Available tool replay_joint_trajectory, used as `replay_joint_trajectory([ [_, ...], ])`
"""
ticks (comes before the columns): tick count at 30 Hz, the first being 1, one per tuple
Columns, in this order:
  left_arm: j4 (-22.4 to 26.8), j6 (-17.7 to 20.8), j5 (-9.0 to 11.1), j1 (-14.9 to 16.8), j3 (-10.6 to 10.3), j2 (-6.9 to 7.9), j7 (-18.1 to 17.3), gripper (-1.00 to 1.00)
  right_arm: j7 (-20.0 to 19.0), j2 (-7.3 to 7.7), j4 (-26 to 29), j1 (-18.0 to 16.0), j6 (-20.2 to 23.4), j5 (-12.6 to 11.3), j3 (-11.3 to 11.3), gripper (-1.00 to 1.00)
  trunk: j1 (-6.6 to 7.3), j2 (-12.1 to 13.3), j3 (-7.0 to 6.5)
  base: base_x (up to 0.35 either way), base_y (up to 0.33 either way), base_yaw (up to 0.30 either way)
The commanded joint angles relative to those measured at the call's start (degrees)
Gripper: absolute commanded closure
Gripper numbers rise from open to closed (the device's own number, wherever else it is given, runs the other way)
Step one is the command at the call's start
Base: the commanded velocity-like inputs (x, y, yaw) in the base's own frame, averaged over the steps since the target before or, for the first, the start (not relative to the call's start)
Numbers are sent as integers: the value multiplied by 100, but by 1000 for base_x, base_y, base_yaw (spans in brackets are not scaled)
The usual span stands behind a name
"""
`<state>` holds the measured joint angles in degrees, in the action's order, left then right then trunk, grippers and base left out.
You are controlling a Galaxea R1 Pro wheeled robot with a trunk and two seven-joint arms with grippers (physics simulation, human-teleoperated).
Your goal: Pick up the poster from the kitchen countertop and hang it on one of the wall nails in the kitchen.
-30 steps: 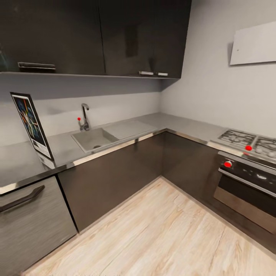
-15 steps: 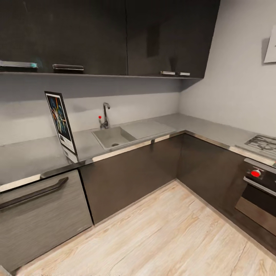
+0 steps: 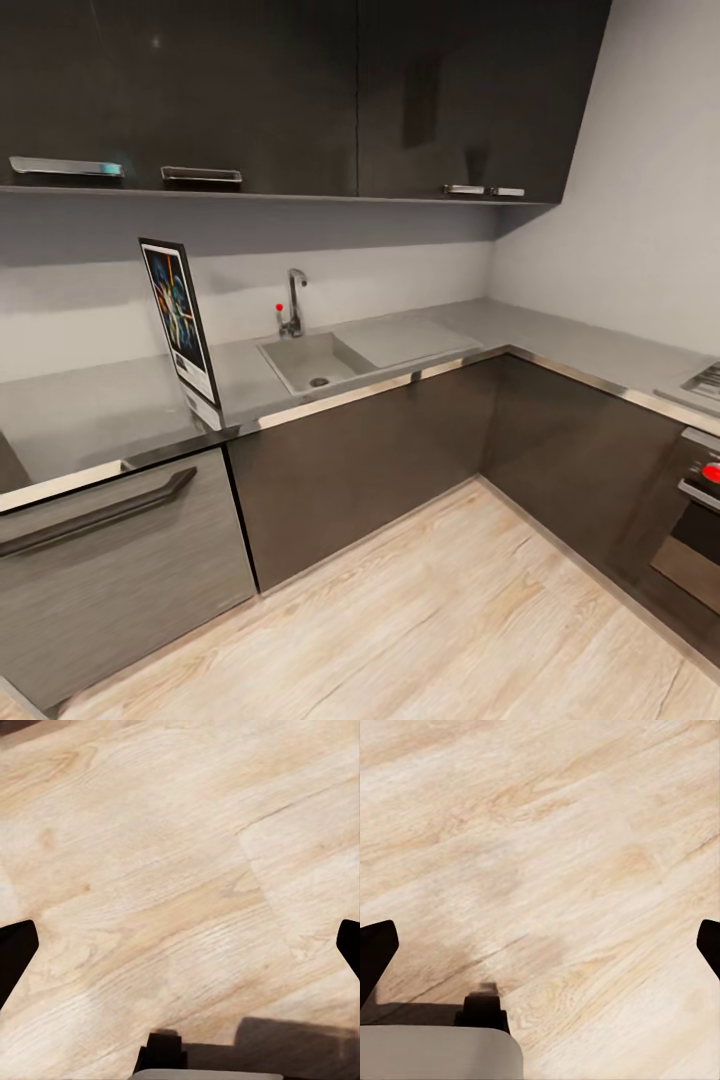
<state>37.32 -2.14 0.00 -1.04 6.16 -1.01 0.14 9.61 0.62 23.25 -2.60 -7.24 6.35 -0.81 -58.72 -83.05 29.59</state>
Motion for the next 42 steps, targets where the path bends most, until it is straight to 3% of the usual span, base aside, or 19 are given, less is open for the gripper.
replay_joint_trajectory([
  [1, 8, -10, 2, -2, 17, -5, 0, -100, 33, 2, -5, -3, -4, 59, -10, -100, 0, -2, 4, 20, 11, 3],
  [6, 40, -177, 0, -2, 79, -5, -10, -100, 29, 7, 7, -3, -11, 53, -8, -100, 0, -2, 4, 9, 5, 2],
  [9, 162, -600, 0, -2, 113, -11, 2, -100, 30, 6, 11, -3, -13, 51, -7, -100, 0, -2, 4, 2, 1, 0],
  [10, 669, -830, 0, -2, 119, -13, 8, -100, 36, 8, 21, -3, -14, 49, 11, -100, 0, -2, 4, 0, 0, 0],
  [12, 1231, -848, 0, -2, 105, -23, -2, -100, 39, 11, 30, -3, -16, 50, 16, -100, 0, -2, 4, 0, 0, 0],
  [13, 3076, -123, 6, -2, 74, -51, 3, -100, 41, 20, 46, -3, -22, 50, 20, -100, 0, -2, 4, 0, 0, 0],
  [14, 3626, 306, 10, -3, 67, -87, 16, -100, 44, 22, 50, -3, -23, 50, 20, -100, 0, -2, 4, 0, 0, 0],
  [17, 4506, 1019, 14, 0, 59, -236, 95, -100, 47, 25, 54, -3, -23, 50, 20, -100, 0, -2, 4, 0, 0, 0],
  [21, 4919, 1383, 11, 162, 51, -442, 416, -100, 54, 25, 55, -3, -23, 50, 20, -100, 0, -2, 4, 0, 0, 0],
  [22, 5018, 1480, 10, 364, 40, -535, 668, -100, 56, 26, 56, -3, -23, 50, 20, -100, 0, -2, 4, 0, 0, 0],
  [24, 5095, 1579, 9, 759, -30, -645, 1030, -100, 57, 26, 56, -3, -23, 50, 22, -100, 0, -2, 4, 0, 0, 0],
  [27, 5140, 1842, 4, 1279, -143, -726, 1281, -100, 58, 26, 56, -3, -23, 50, 25, -100, 0, -2, 4, 0, 0, 0],
  [28, 4922, 2804, -19, 2547, -214, -777, 1451, -100, 58, 26, 57, -3, -23, 55, 21, -100, 0, -2, 4, 0, 0, 0],
  [30, 4780, 2898, -22, 2860, -221, -780, 1468, -100, 58, 29, 57, -3, -23, 56, 20, -100, 0, -2, 4, 0, 0, 0],
  [31, 4344, 3000, -29, 3458, -231, -798, 1487, -100, 58, 42, 57, -3, -23, 55, 20, -100, 0, -2, 4, 0, 0, 0],
  [34, 3722, 3031, -38, 3986, -235, -841, 1498, -100, 58, 63, 57, -3, -23, 57, 20, -100, 0, -2, 4, 0, 0, 0],
  [35, 3209, 3030, -45, 4353, -233, -858, 1505, -100, 58, 71, 57, -3, -23, 56, 20, -100, 0, -2, 4, 0, 0, 0],
  [38, 2665, 3023, -50, 4709, -231, -863, 1511, -100, 58, 75, 57, -3, -23, 55, 20, -100, 0, -2, 4, 0, 0, 0],
  [42, 2374, 3020, -52, 4923, -226, -863, 1513, -100, 58, 84, 57, -3, -23, 57, 20, -100, 0, -2, 4, 0, 0, 0],
])
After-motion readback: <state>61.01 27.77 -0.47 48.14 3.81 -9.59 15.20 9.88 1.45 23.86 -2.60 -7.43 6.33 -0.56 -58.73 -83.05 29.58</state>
